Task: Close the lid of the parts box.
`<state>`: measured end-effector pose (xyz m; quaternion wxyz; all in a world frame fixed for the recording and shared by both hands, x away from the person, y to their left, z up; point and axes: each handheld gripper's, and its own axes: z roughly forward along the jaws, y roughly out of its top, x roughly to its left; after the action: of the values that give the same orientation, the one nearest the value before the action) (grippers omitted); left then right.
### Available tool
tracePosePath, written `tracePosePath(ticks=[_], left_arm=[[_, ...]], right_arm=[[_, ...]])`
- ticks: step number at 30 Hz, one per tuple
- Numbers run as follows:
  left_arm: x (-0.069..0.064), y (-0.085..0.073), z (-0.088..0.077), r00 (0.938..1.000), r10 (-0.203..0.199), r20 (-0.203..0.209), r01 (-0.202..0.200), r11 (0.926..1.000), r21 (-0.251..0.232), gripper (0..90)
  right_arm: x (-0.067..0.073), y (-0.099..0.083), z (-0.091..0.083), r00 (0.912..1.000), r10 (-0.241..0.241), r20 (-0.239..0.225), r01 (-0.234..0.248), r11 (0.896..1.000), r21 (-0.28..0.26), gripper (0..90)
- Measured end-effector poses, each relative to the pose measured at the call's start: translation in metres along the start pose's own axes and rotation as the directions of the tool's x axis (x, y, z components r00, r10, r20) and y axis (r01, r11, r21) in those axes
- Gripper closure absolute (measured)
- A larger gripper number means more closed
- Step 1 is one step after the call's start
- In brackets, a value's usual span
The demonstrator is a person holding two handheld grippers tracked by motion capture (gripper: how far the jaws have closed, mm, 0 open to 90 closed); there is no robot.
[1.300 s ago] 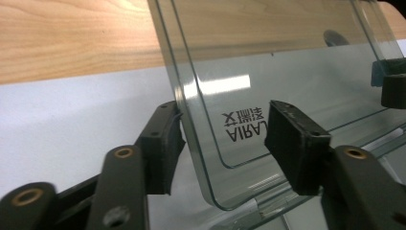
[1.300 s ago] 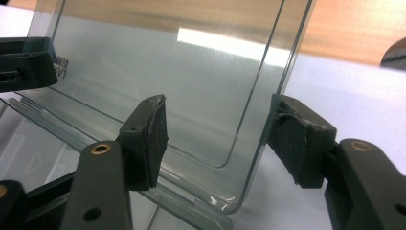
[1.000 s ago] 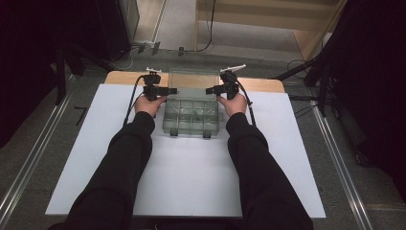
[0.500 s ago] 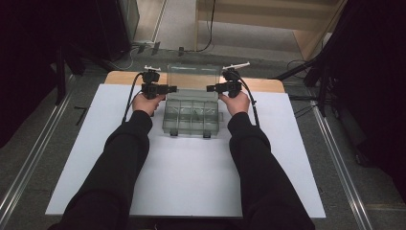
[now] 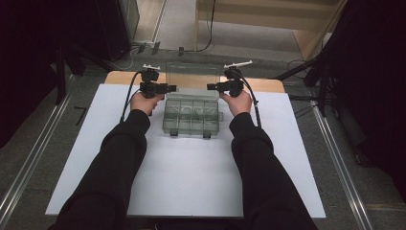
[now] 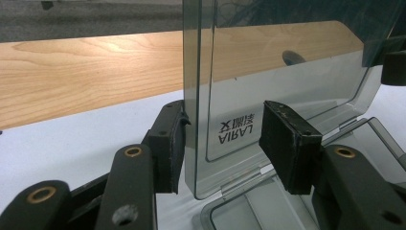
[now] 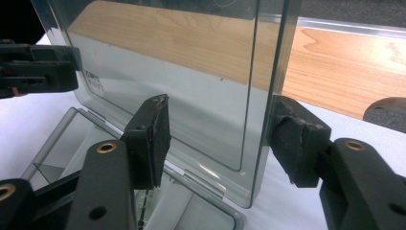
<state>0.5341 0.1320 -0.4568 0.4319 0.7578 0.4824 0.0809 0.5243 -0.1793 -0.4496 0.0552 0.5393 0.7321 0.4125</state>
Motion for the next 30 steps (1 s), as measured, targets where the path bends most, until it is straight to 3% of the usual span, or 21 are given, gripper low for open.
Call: tracePosePath(ticks=[17,25,30], left_arm=[[-0.004,0.001,-0.012,0.9992,0.007,0.039,-0.007,0.9999,0.011,50.8],[-0.006,0.001,-0.017,0.9973,0.003,0.074,-0.004,0.9999,0.010,42.4],[-0.007,0.000,-0.025,0.9972,0.019,0.072,-0.020,0.9998,0.005,38.6]], right_arm=[[0.007,-0.010,-0.017,0.9969,-0.077,-0.016,0.076,0.997,-0.024,50.3],[0.006,-0.016,-0.021,0.9964,-0.079,-0.031,0.077,0.996,-0.046,52.8],[0.009,-0.017,-0.023,0.9947,-0.100,-0.026,0.099,0.994,-0.045,53.2]])
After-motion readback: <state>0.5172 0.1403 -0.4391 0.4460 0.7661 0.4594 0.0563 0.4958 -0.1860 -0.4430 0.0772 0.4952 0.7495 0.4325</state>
